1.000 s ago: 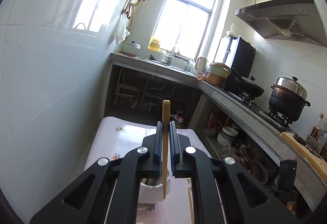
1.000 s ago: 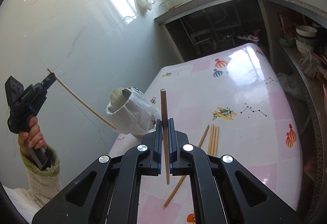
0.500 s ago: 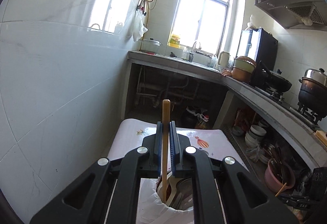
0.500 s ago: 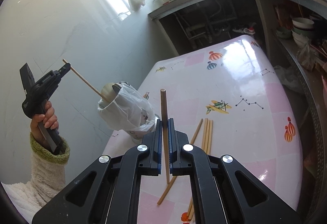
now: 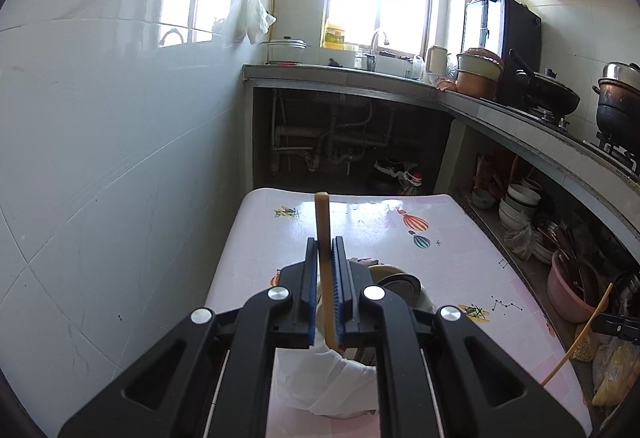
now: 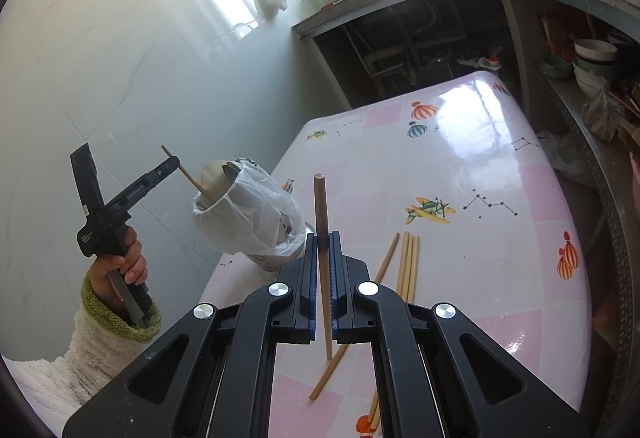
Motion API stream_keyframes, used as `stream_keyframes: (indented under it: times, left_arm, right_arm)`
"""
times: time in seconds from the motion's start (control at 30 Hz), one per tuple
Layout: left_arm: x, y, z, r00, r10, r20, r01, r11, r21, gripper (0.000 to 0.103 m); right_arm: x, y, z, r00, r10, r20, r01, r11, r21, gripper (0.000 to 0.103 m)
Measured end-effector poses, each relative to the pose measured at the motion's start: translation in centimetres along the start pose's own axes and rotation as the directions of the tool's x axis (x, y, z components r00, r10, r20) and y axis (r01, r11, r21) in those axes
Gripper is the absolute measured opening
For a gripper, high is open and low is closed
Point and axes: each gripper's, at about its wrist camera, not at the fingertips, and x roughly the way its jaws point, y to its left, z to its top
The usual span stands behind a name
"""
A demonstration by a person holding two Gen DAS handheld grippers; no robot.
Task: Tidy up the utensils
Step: 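Carry the chopstick over the holder and release it with right tool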
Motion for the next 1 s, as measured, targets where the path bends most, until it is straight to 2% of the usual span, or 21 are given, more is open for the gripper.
stream_keyframes:
  times: [0.13,0.3,0.4,0.5,0.67,0.8,0.9,1.0]
  left_arm:
    - [0.0,0.6,0.4,1.0,-0.014,-0.023,0.013,0.999,-0.031,0.008]
    - [-1.2,1.7,0.5,0.999,-0.05,-0.008,0.049,0.994,-0.096,0.039]
    - [-2.5,2.5,0.1,0.998,-0.067,0.014,0.068,0.989,-0.129,0.054]
    - [-3.8,3.3,-0.8,0.997,-0.071,0.039,0.076,0.985,-0.154,0.063]
    - [-5.5,4.8,-3.2,0.997,-0.057,0.042,0.064,0.979,-0.192,0.074]
    - [-6.1,5.8,-5.9,0.999,-0.046,0.014,0.048,0.972,-0.231,0.079]
    - [-6.3,6.3,-7.9,0.999,-0.041,-0.014,0.037,0.967,-0.253,0.081]
    - [-6.3,6.4,-9.7,0.998,-0.031,-0.048,0.017,0.966,-0.257,0.082]
  right_arm:
    - [-0.5,0.6,0.4,1.0,0.001,0.017,0.0,1.0,-0.014,0.004]
    - [-1.3,1.9,1.6,0.999,0.006,0.044,-0.004,0.999,-0.042,0.004]
    - [-1.9,2.9,3.0,0.997,0.023,0.076,-0.018,0.998,-0.063,0.004]
    - [-2.6,4.3,4.9,0.992,0.052,0.117,-0.041,0.995,-0.093,0.004]
    - [-3.4,7.2,8.8,0.972,0.135,0.194,-0.107,0.983,-0.149,0.004]
    - [-2.8,9.8,11.9,0.951,0.192,0.241,-0.145,0.969,-0.198,0.004]
    - [-1.1,11.2,13.8,0.942,0.241,0.235,-0.195,0.959,-0.205,0.004]
    - [1.1,12.7,14.8,0.942,0.251,0.225,-0.2,0.954,-0.224,0.004]
